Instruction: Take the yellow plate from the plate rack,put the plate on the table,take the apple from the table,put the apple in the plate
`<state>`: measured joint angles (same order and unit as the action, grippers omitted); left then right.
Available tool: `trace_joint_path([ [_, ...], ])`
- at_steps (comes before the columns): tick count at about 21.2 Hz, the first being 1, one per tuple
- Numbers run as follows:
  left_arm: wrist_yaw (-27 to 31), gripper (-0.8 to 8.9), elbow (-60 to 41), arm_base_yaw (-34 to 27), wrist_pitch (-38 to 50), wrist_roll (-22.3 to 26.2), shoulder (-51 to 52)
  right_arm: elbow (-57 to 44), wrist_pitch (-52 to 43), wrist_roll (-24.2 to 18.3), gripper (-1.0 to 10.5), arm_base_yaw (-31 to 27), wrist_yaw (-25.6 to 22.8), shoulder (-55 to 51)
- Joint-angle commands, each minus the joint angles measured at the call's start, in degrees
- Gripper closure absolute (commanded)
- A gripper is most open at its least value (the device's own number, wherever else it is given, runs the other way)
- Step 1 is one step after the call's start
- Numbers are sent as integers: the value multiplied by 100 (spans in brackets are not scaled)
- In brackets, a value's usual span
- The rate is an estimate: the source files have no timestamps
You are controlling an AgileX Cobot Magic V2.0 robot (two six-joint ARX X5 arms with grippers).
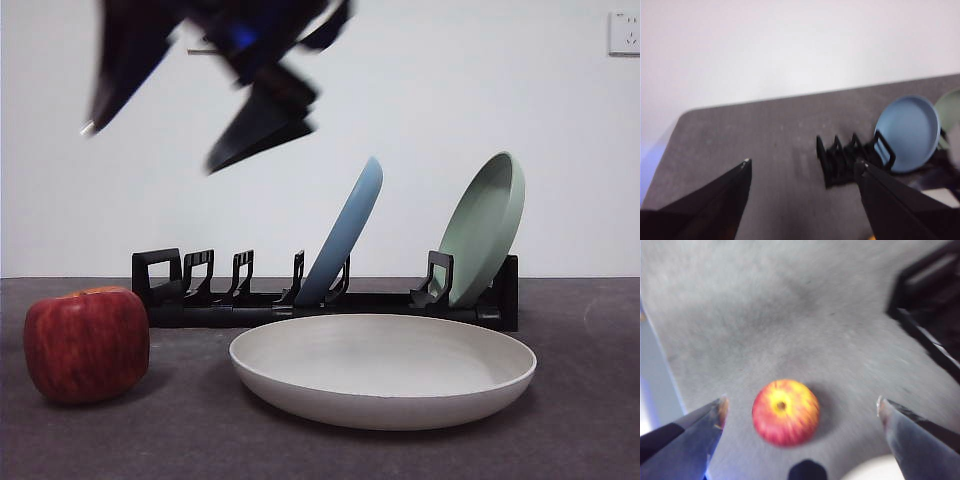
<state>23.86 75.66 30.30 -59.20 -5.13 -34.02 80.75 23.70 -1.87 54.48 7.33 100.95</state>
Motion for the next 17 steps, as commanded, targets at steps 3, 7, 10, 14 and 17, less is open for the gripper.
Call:
trace_joint_path([
  [3, 13, 468, -28, -20, -297, -245, 107, 461, -142, -293, 441, 269, -116, 1038],
  [7, 15, 468, -28, -20, -398, -267, 107, 476, -140, -369, 442, 330, -195, 1624],
  [10, 15, 468, -28, -20, -393, -267, 107, 476, -129, -365, 453, 330, -195, 1910],
  [14, 15, 468, -28, -20, -393, -264, 107, 479, -138, -363, 957, 356, -170, 1985],
  [17, 13, 468, -28, -20, -348, -264, 105, 481, -24, -363, 959, 319, -190, 1714],
])
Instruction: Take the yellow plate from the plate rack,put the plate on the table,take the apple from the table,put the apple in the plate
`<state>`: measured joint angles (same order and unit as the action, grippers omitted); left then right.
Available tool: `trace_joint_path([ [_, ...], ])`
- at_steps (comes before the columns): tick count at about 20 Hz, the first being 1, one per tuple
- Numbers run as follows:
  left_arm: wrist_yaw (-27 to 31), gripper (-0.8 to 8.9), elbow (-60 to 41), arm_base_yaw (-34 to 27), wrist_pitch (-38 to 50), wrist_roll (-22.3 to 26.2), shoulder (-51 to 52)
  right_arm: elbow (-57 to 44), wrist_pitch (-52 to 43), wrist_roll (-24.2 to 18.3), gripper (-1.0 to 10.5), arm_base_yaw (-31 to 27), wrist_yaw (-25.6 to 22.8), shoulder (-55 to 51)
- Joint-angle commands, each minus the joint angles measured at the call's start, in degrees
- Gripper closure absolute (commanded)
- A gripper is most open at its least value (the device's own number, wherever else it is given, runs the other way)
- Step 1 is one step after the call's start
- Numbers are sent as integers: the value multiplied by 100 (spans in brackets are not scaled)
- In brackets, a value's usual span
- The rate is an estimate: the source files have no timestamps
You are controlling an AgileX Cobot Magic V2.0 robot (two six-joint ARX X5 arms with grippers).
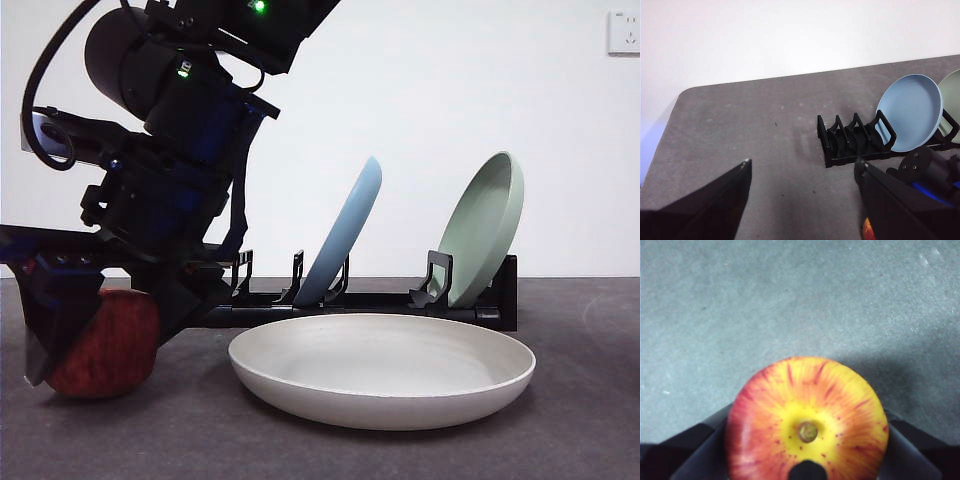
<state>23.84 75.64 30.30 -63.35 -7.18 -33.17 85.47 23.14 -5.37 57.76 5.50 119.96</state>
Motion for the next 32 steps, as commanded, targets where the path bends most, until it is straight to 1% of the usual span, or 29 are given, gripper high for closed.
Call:
trace_joint_path([
  [1, 13, 468, -26, -20, 122, -57, 20, 11, 146, -13, 958, -33, -4, -369],
  [4, 11, 468, -26, -20, 385, -24, -44, 9, 658, -46, 959, -111, -11, -1058],
  [7, 4, 468, -26, -20, 605, 11, -271, 9, 1416, -74, 959, -363, -9, -1838],
  [8, 2, 468, -26, -20, 662, 101, -374, 9, 1731, -74, 959, -487, -11, -2092],
  [11, -39, 468, -26, -20, 872, 289, -730, 9, 2752, -72, 959, -975, -11, -2717],
  [13, -42, 468, -26, -20, 997, 295, -988, 9, 3539, -46, 959, -1401, -15, -2981],
  [14, -63, 468, -26, -20, 1040, 297, -1113, 9, 3901, 33, 959, -1613, -85, -3047],
  [15, -157, 468, -26, -20, 1084, 317, -1228, 7, 4205, 136, 959, -1808, -260, -3053],
  [17, -413, 468, -26, -20, 1196, 402, -1425, -92, 4487, 356, 959, -2243, -535, -3051],
  [19, -619, 468, -26, -20, 1290, 400, -1598, -428, 4155, 588, 959, -2481, -586, -3051],
  [22, -636, 468, -26, -17, 1316, 400, -1753, -1224, 3182, 719, 959, -2588, -584, -3051],
  [23, -636, 468, -26, -17, 1316, 400, -1786, -1558, 2673, 796, 959, -2575, -535, -3049],
  [27, -634, 468, -26, -17, 1316, 400, -1808, -2223, 1572, 962, 959, -2371, -540, -3047],
  [32, -634, 468, -26, -17, 1316, 400, -1808, -2627, 754, 1047, 959, -2079, -540, -3014],
])
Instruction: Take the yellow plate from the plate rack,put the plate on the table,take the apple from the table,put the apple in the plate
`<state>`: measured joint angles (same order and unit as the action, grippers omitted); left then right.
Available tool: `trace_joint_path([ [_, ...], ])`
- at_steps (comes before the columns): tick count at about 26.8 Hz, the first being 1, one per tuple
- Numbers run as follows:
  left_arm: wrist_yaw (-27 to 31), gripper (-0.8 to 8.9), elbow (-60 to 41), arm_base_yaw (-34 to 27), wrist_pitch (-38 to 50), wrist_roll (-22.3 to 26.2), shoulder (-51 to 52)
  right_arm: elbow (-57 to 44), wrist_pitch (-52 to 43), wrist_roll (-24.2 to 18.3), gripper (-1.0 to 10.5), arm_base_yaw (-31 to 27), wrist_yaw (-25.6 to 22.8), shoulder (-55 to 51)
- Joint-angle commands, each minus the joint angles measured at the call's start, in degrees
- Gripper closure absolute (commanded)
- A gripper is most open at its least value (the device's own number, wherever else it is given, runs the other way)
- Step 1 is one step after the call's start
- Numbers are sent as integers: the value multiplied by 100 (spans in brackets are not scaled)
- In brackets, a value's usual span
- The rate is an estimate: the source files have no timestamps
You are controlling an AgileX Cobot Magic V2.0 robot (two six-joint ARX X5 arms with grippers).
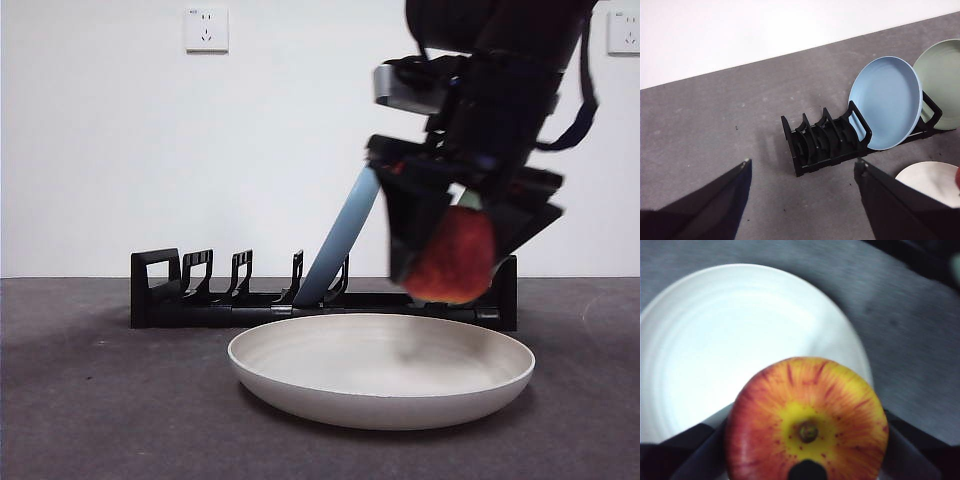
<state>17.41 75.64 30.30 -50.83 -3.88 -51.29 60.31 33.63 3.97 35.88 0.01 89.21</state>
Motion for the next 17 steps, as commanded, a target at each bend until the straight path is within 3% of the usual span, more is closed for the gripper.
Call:
trace_joint_path([
  [1, 9, 468, -26, -17, 63, 70, 4, -127, -393, 114, 959, 179, 9, 85],
  [17, 9, 468, -26, -17, 57, 92, 4, -127, -697, 107, 955, 476, 175, 914],
])
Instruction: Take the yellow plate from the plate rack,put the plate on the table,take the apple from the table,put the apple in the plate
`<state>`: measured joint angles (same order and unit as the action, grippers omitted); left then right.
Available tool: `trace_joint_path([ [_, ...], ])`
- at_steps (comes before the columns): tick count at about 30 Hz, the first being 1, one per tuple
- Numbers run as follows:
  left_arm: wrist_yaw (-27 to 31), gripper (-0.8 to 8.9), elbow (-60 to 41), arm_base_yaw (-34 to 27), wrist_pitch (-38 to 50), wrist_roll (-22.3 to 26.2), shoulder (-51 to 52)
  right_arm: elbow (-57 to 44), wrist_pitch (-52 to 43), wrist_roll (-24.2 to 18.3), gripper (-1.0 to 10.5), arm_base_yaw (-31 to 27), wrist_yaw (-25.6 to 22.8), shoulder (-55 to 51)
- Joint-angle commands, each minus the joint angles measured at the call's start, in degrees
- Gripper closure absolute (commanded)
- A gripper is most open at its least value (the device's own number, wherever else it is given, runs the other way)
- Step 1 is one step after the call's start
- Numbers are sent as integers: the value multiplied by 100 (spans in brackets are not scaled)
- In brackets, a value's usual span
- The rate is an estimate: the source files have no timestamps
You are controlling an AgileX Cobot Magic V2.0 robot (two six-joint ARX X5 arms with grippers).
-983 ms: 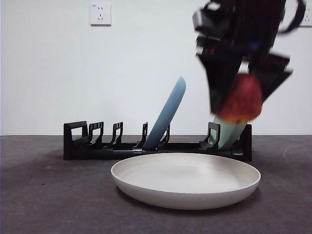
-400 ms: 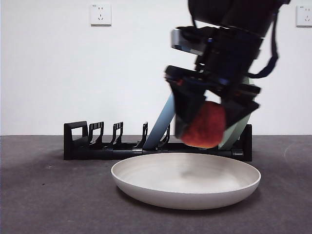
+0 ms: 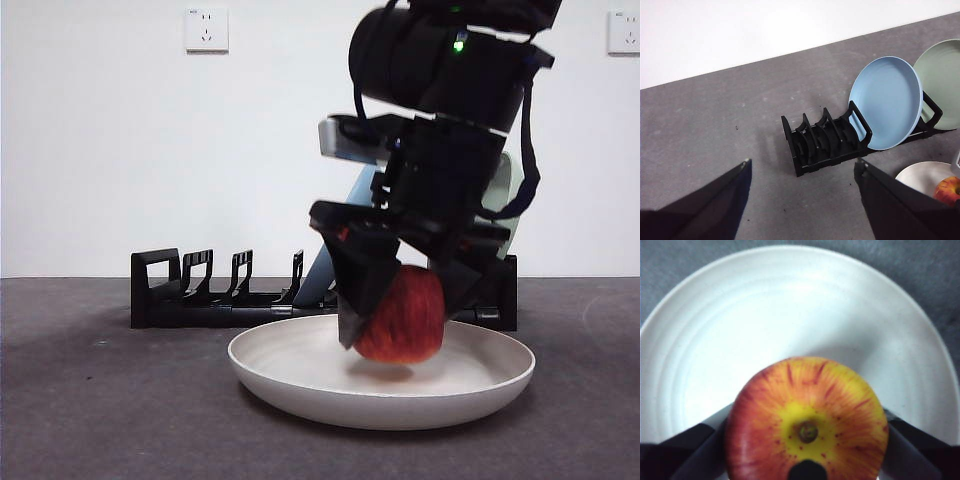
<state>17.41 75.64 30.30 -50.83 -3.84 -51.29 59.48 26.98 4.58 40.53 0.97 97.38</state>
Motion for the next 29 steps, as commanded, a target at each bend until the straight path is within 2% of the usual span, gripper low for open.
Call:
trace_joint_path([
  [1, 9, 468, -26, -17, 55, 87, 4, -44, -33, 48, 935, 11, 92, 114],
  [3, 9, 468, -26, -17, 48, 87, 4, -44, -28, 13, 865, 11, 181, 120],
  [8, 9, 468, -26, -17, 13, 90, 4, -44, 2, 2, 433, 11, 190, 120],
  [10, 9, 468, -26, -17, 13, 90, 4, -44, 15, 4, 371, 11, 190, 120],
  [24, -48, 468, -26, -17, 13, 96, -20, 61, 11, 9, 380, 9, 188, -216],
  [29, -911, 468, -26, -17, 125, 385, -179, 203, 11, 2, 384, 9, 188, -817],
])
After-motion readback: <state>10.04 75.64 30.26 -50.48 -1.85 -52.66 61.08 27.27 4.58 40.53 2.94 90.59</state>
